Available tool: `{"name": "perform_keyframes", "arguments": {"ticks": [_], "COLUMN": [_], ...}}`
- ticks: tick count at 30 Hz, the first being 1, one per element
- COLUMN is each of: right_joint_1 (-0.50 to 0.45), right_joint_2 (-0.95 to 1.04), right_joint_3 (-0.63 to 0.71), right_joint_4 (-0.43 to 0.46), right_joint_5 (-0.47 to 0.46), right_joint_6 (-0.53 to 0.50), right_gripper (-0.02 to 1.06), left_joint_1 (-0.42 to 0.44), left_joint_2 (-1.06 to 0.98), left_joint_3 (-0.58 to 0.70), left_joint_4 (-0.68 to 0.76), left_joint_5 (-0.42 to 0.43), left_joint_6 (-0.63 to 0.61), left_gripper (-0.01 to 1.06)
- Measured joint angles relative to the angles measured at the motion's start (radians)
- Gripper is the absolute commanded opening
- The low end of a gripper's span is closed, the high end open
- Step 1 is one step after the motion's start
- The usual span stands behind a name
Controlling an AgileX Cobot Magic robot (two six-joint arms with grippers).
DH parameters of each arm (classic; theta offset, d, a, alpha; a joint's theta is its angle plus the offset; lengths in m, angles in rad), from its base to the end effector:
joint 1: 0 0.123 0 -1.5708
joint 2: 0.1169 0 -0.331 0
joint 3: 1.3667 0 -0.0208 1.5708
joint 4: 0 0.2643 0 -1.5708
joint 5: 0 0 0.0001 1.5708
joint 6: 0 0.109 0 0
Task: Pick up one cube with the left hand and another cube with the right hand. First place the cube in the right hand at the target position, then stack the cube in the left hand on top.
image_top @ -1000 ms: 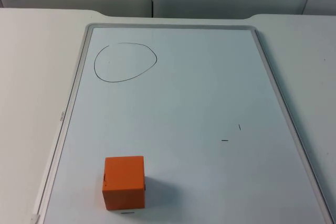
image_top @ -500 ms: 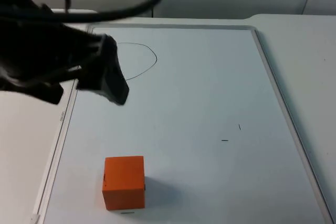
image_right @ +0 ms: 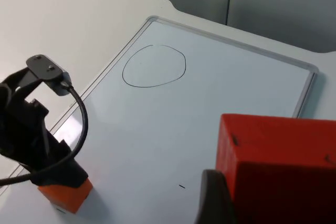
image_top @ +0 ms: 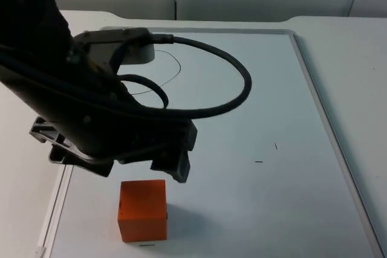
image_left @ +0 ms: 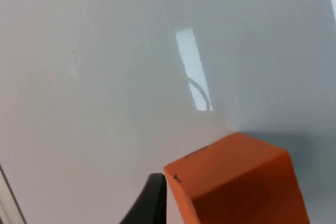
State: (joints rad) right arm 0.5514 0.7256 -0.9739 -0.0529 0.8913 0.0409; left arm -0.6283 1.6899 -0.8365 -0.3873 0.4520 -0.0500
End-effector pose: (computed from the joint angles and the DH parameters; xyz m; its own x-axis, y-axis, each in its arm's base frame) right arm 0.1002 0.0564 0.4192 -0.4527 -0.2695 -0.8500 -0.4902 0.8715 -0.0152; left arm 0.2501 -0.2040 0.1768 -0.9370 0.2041 -0.2833 0.2859 0.9144 -0.2867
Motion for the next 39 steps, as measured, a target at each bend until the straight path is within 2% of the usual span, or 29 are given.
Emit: {"name": "perform_keyframes", "arguments": {"ticks": [12, 32, 35, 37, 38, 39], "right_joint_1": [0.000, 0.000, 0.000, 0.000, 0.000, 0.000], "right_joint_2": [0.000, 0.000, 0.000, 0.000, 0.000, 0.000], "right_joint_3": [0.034, 0.050, 0.050, 0.050, 0.050, 0.050], "right_joint_4": [0.000, 0.000, 0.000, 0.000, 0.000, 0.000], "right_joint_5": [-0.006, -0.018, -0.018, -0.020, -0.020, -0.020], "right_joint_6": [-0.011, -0.011, -0.011, -0.011, -0.011, -0.011], "right_gripper": [0.00, 0.00, 0.00, 0.00, 0.00, 0.00], "left_joint_1": [-0.010, -0.014, -0.014, -0.014, -0.014, -0.014], "left_joint_2": [0.080, 0.152, 0.152, 0.152, 0.152, 0.152], "left_joint_3": [-0.001, -0.001, -0.001, -0.001, -0.001, -0.001], "left_joint_4": [0.055, 0.066, 0.066, 0.066, 0.066, 0.066], "left_joint_5": [0.009, -0.019, -0.023, -0.028, -0.028, -0.029], "left_joint_6": [-0.100, -0.129, -0.131, -0.131, -0.131, -0.133], "left_gripper": [0.89, 0.89, 0.83, 0.73, 0.63, 0.63]}}
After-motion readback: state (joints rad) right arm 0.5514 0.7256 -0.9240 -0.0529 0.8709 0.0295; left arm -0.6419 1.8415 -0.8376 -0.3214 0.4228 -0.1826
